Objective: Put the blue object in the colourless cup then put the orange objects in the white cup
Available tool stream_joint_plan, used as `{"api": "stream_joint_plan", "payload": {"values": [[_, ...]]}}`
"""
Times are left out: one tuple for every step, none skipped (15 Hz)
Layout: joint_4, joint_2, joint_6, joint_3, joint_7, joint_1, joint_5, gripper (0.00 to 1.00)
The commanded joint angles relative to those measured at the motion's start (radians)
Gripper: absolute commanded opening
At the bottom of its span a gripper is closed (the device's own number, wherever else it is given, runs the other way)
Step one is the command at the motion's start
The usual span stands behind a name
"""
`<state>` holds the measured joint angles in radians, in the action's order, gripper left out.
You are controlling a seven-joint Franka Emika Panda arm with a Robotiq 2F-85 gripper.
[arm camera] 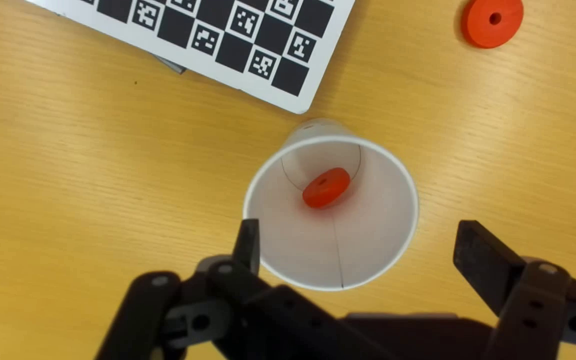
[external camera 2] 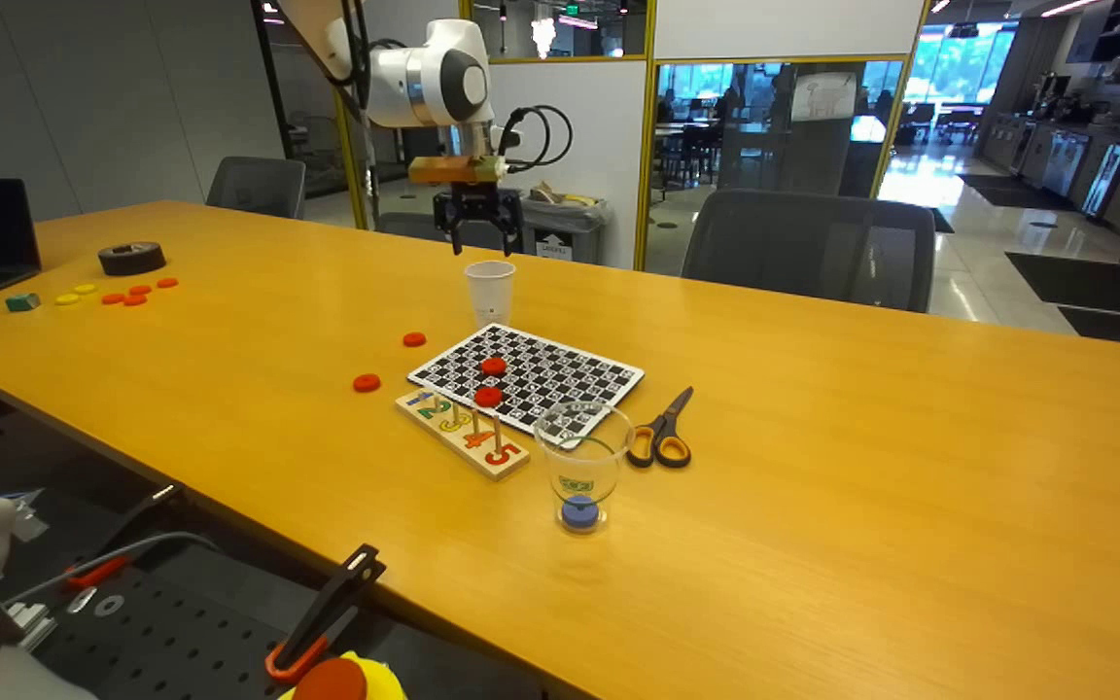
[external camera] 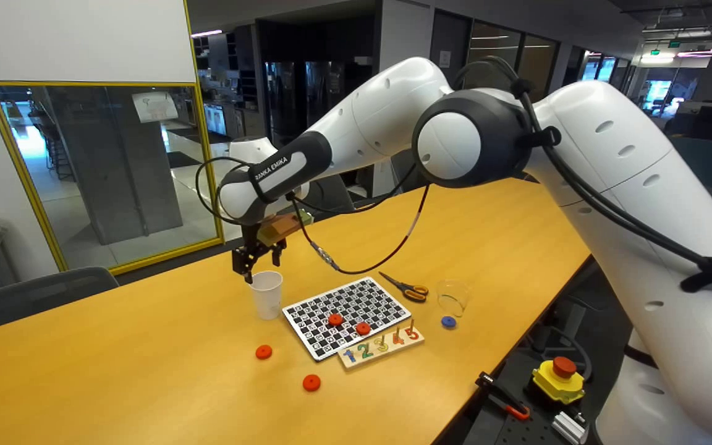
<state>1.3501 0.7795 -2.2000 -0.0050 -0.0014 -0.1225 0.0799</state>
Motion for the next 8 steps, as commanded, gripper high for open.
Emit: {"api": "stream_joint_plan", "payload": {"values": [[0.158, -0.120, -0.023, -0.022, 0.068, -0.017, 0.040, 1.00], [0.197, -0.148, -0.028, -0.023, 0.075, -0.013, 0.047, 1.00], [0.250, -0.181, -0.043, -0.024, 0.079, -0.006, 0.051, 1.00], [0.301, -0.212, -0.062, -0.030, 0.085, -0.001, 0.057, 1.00], [0.356, -0.241, -0.088, -0.035, 0.089, 0.005, 0.061, 1.00], [0.404, -0.266, -0.114, -0.039, 0.090, 0.012, 0.061, 1.00], [0.452, -0.289, -0.140, -0.045, 0.093, 0.020, 0.062, 1.00], [0.494, -0.308, -0.166, -0.050, 0.094, 0.028, 0.062, 1.00]]}}
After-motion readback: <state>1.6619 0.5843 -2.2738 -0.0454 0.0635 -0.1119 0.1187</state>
